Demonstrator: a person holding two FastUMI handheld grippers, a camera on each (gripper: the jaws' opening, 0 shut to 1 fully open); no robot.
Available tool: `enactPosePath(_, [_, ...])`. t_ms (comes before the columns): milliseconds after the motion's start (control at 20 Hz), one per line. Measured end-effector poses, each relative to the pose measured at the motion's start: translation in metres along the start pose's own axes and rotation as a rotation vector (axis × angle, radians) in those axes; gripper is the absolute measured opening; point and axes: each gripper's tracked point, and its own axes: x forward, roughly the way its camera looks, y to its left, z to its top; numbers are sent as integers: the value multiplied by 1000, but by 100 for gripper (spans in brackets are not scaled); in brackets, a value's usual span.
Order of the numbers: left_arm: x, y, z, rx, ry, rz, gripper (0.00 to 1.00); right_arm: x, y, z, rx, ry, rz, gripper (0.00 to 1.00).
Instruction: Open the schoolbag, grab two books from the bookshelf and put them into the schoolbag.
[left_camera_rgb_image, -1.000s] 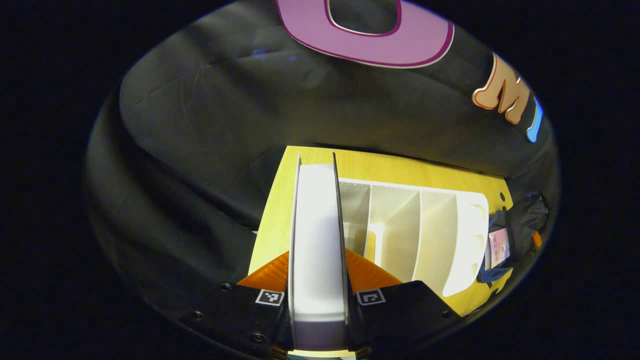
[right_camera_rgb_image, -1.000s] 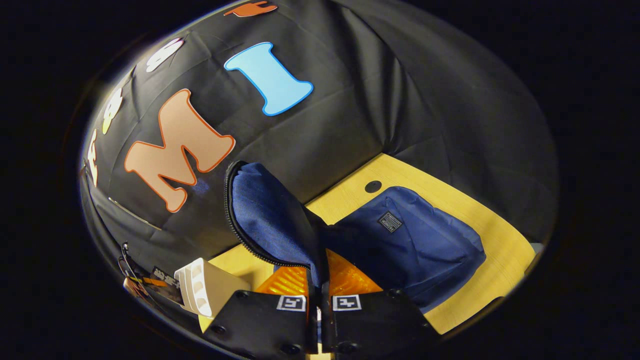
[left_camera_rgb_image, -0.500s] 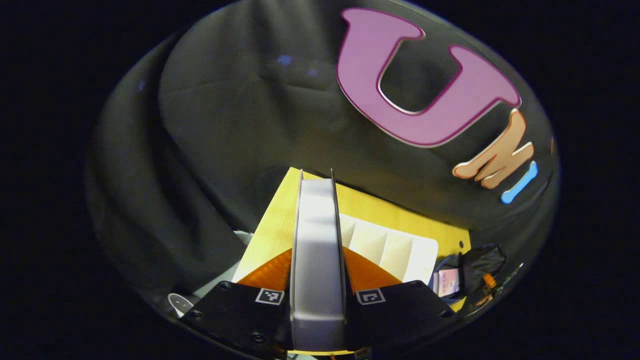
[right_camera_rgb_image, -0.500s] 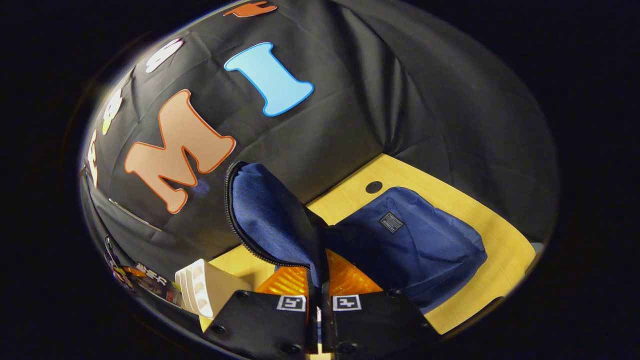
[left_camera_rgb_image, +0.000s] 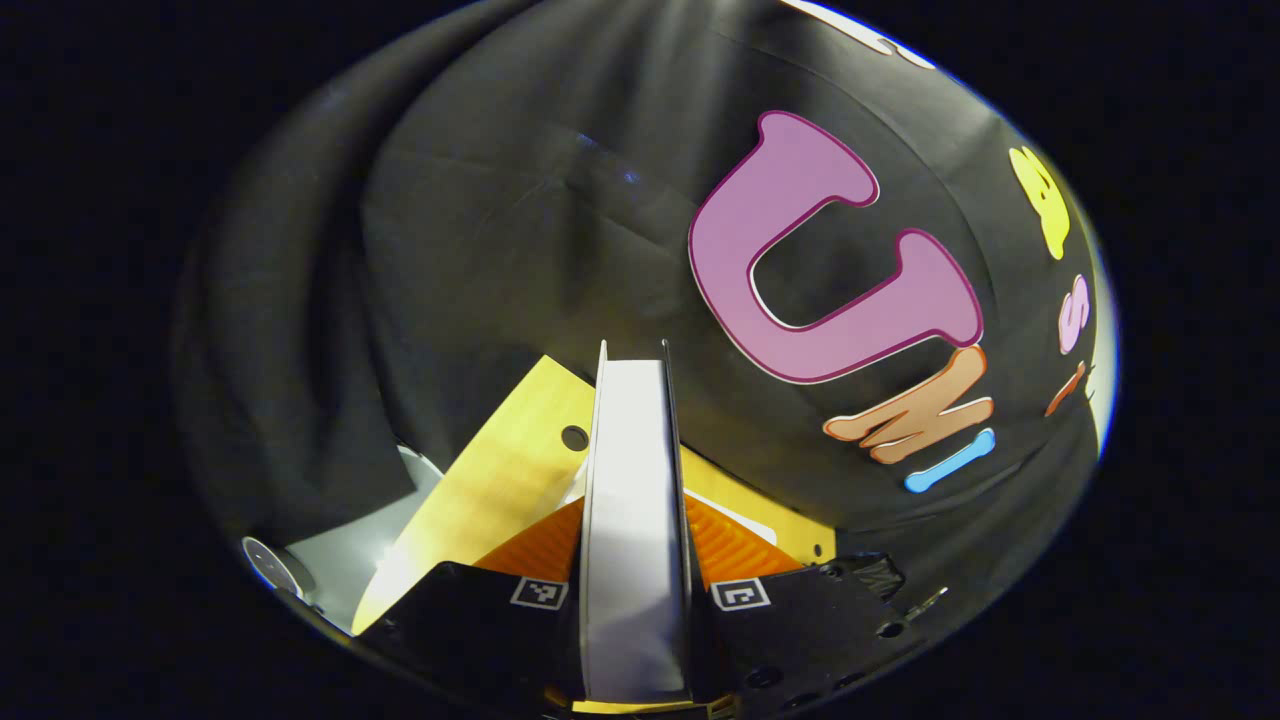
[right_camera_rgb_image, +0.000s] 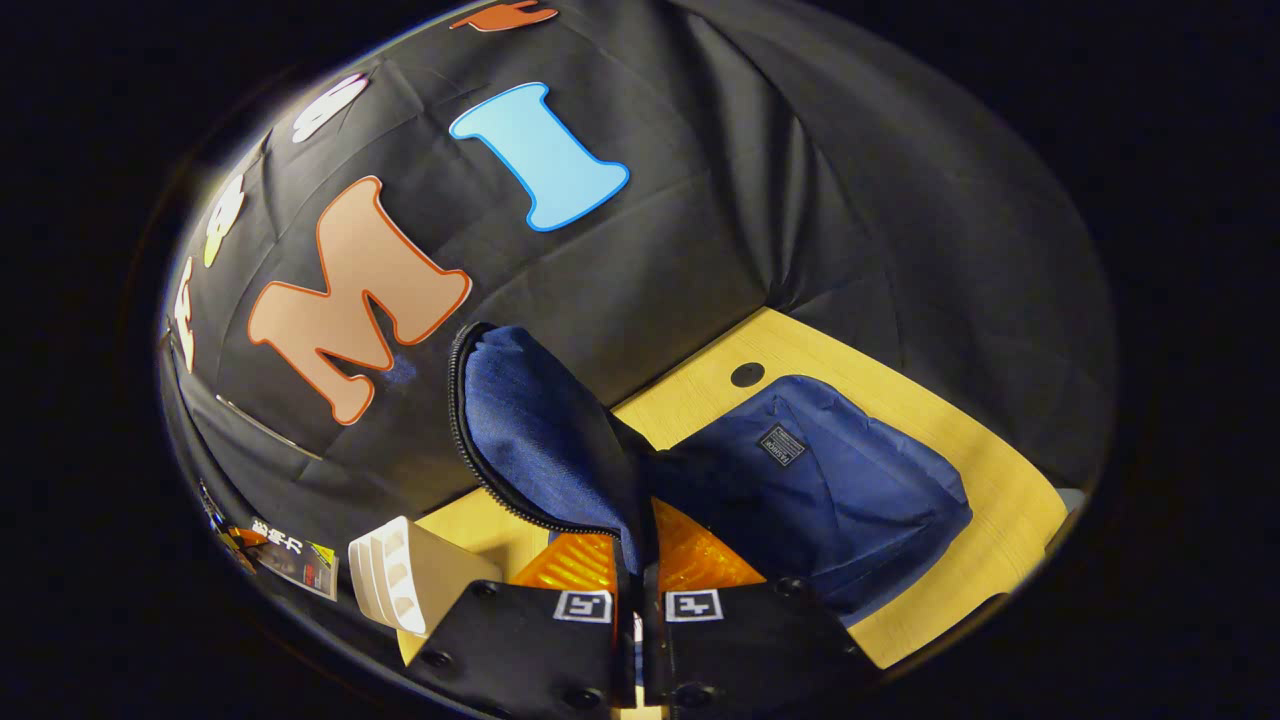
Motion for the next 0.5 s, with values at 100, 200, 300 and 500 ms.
enactPosePath(100, [2, -11, -7, -57, -1, -54, 37, 1, 1, 1, -2, 3, -1, 6])
enactPosePath(200, [6, -25, -14, -108, 4, -108, 38, 2, 1, 0, -5, 7, 0, 5])
enactPosePath(300, [13, -34, -21, -127, 4, -145, 37, 2, 2, 0, -12, 10, -1, 6])
enactPosePath(500, [27, -62, -34, -201, -2, -244, 37, 4, 2, -2, -17, 17, -1, 6])
